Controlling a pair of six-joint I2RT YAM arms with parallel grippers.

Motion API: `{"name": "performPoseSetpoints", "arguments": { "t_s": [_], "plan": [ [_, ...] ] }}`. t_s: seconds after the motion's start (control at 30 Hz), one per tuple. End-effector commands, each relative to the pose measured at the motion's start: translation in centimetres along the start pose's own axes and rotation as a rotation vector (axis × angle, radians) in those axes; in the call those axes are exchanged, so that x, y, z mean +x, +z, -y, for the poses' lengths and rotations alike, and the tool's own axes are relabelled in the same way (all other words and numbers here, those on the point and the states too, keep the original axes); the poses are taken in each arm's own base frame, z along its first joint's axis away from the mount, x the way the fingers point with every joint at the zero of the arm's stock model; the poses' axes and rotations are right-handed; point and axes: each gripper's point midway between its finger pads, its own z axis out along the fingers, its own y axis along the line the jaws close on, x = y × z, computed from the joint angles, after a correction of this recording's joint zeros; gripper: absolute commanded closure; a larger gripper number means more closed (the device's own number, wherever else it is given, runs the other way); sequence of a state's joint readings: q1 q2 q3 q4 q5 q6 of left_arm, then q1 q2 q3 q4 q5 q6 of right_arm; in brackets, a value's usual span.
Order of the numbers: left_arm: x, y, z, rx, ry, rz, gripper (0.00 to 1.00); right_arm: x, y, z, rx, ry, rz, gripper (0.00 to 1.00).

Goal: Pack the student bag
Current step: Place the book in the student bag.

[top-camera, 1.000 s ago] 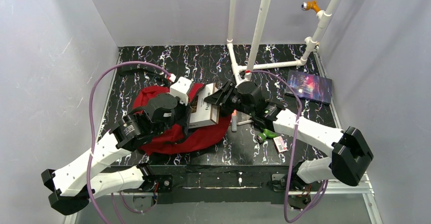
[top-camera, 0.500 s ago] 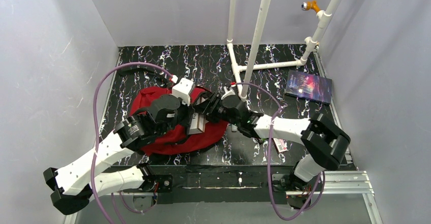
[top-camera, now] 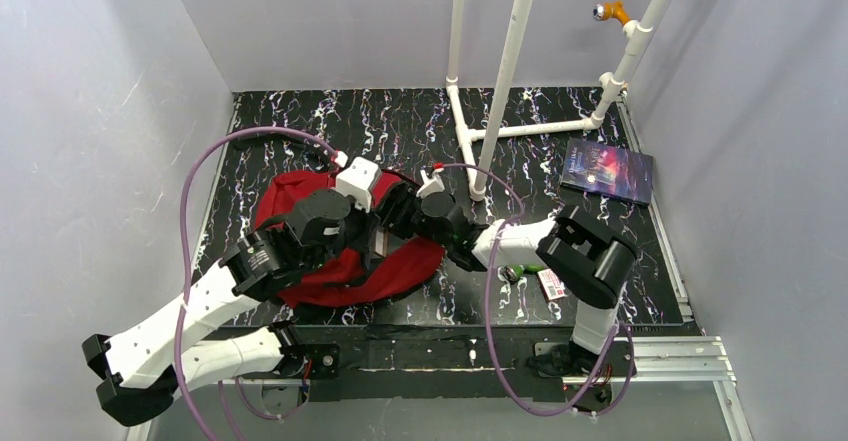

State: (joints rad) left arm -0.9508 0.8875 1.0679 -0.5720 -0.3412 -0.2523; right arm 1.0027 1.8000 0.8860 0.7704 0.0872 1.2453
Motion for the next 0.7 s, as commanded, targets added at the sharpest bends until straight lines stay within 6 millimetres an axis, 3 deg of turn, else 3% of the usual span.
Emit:
{"name": "performPoseSetpoints", "arguments": {
  "t_s": [0.0,0.17,0.33,0.47,0.67],
  "plan": [
    [0.3,-0.7,-0.8,-0.016,0.003,0.014,1.0,-2.2,2.0,-4.3,-0.176,-0.032,0.108,0.68],
    [0.5,-1.1,-1.9,-0.065,0.035,0.019,1.0,-1.0,4.7,-3.5,-0.172,-0.095,0.08,0.63],
    [1.4,-0.9,-2.6,-0.103,0.033,-0.008,1.0,0.9,5.7,-1.4,-0.115,-0.117,0.035,0.5],
    [2.6,-0.7,-3.1,-0.126,0.006,-0.01,1.0,1.6,5.0,0.6,-0.018,-0.18,-0.002,0.27],
    [2.6,-0.6,-4.2,-0.191,-0.009,0.02,1.0,0.4,2.3,2.7,0.116,-0.281,0.009,0.02]
  ]
}}
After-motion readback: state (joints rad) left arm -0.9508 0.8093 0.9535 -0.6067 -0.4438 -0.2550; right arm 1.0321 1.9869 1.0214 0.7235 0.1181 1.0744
